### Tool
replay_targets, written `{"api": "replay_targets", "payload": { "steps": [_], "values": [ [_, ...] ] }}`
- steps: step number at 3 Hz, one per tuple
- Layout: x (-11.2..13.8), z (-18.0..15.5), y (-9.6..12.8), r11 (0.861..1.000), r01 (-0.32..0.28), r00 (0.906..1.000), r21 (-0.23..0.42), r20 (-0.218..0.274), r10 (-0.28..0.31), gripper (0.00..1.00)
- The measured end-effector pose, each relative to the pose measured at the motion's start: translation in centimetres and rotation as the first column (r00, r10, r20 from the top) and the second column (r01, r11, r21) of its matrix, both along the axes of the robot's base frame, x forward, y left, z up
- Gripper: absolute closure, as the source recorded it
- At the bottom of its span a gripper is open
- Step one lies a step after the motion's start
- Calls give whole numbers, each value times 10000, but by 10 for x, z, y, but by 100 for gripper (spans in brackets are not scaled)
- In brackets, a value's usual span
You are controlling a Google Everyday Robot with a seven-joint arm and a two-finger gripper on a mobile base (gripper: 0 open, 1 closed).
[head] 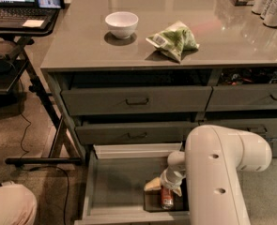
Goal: Pick coke can from bottom drawer and place on counter
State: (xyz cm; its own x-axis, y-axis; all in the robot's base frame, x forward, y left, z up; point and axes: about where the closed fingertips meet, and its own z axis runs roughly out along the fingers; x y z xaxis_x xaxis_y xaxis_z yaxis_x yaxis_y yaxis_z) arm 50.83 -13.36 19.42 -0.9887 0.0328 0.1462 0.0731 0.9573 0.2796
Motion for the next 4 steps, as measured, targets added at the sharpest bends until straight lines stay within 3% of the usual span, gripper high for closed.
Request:
{"api": "replay_targets", "payload": {
  "steps": [3,4],
  "values": [
    [2,-54,0,9996,252,9987,135,-455,-246,0],
    [2,-69,1,9995,225,9982,224,-555,-212,19]
  ]
}}
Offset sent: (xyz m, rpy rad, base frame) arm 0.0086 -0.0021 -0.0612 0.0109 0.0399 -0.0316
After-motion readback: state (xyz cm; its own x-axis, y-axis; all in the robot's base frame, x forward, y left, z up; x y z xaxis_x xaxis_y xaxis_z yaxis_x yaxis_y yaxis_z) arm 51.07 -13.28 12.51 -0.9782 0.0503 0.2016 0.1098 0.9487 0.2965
